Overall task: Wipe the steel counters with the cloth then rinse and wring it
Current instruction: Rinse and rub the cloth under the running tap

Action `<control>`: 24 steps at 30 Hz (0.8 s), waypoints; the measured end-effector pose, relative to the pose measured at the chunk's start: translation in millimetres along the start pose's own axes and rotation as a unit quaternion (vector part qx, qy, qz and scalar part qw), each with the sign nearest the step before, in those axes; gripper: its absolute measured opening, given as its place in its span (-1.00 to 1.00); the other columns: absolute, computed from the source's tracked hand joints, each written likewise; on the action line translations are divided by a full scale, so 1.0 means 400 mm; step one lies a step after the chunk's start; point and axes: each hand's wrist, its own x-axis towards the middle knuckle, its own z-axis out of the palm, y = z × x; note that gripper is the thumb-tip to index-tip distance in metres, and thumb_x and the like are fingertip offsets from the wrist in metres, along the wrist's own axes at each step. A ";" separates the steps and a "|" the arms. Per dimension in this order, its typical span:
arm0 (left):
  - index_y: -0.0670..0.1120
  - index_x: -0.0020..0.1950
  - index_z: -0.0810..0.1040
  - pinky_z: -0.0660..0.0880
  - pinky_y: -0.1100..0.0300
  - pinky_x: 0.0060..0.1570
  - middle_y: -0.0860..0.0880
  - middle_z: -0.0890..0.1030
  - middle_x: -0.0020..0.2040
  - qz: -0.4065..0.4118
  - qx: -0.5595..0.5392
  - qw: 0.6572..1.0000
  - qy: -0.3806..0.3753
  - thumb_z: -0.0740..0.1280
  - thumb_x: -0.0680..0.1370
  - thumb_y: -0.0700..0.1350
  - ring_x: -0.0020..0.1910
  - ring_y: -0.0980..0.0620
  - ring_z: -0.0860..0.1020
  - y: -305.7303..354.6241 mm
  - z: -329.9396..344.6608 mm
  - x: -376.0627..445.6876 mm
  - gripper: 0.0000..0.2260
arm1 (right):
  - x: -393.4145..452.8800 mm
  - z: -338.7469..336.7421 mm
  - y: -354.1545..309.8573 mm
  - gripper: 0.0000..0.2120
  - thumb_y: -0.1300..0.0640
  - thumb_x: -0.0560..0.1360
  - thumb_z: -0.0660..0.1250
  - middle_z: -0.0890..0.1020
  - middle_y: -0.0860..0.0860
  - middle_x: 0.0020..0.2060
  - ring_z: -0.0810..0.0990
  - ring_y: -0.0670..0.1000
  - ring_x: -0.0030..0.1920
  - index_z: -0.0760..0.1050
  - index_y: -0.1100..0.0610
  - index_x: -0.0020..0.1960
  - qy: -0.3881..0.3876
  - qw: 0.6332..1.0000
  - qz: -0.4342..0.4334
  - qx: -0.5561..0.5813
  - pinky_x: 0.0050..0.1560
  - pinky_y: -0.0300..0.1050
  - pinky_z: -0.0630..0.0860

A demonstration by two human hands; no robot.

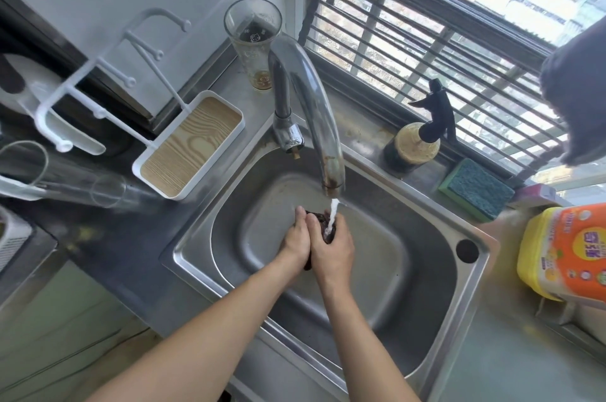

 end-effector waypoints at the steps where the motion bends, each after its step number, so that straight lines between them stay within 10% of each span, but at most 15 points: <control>1: -0.09 -0.07 0.66 0.55 0.11 0.13 -0.16 0.70 0.02 0.018 0.038 0.999 0.015 -0.03 0.67 0.26 0.09 -0.13 0.64 -0.004 -0.002 0.005 -0.40 | 0.001 -0.003 -0.003 -0.68 -0.22 0.48 0.42 0.69 -0.10 -0.13 0.63 -0.11 -0.07 0.60 0.00 0.05 -0.004 1.000 0.010 0.007 0.03 -0.13 0.53; 14: -0.13 0.07 0.55 0.47 0.01 0.02 -0.26 0.66 0.04 0.140 0.232 0.963 0.014 0.13 0.64 -0.01 0.05 -0.25 0.58 -0.012 -0.009 0.031 -0.73 | 0.011 -0.012 0.014 -0.67 -0.05 0.58 0.21 0.60 0.08 -0.35 0.53 0.13 -0.32 0.51 0.16 -0.20 0.087 0.984 -0.132 -0.078 -0.26 -0.12 0.29; 17: 0.00 0.08 0.50 0.55 0.04 0.06 -0.15 0.66 0.02 0.141 0.120 0.982 -0.046 0.17 0.63 -0.04 0.05 -0.17 0.61 -0.026 -0.016 0.045 -0.87 | 0.028 -0.021 0.017 -0.67 -0.06 0.58 0.20 0.62 0.09 -0.29 0.55 0.12 -0.26 0.54 0.16 -0.15 0.130 0.982 -0.107 -0.084 -0.22 -0.14 0.27; 20: -0.10 0.11 0.59 0.54 0.18 -0.34 -0.14 0.69 0.03 0.052 -0.062 0.997 -0.017 0.17 0.68 0.09 -0.09 -0.10 0.64 -0.022 -0.032 0.028 -0.69 | 0.043 -0.050 0.004 -0.80 -0.01 0.61 0.29 0.66 0.03 -0.17 0.58 0.05 -0.13 0.56 0.12 -0.01 0.213 0.977 0.001 0.013 -0.05 -0.14 0.40; 24: -0.13 0.07 0.58 0.36 0.30 -0.59 -0.15 0.67 -0.10 -0.065 -0.204 0.976 0.039 0.09 0.64 0.30 -0.35 -0.03 0.59 0.014 -0.030 0.008 -0.47 | 0.028 -0.045 0.008 -0.84 0.03 0.61 0.27 0.63 -0.05 -0.19 0.60 0.07 -0.08 0.57 0.08 -0.03 0.150 0.988 0.021 0.032 -0.02 -0.10 0.44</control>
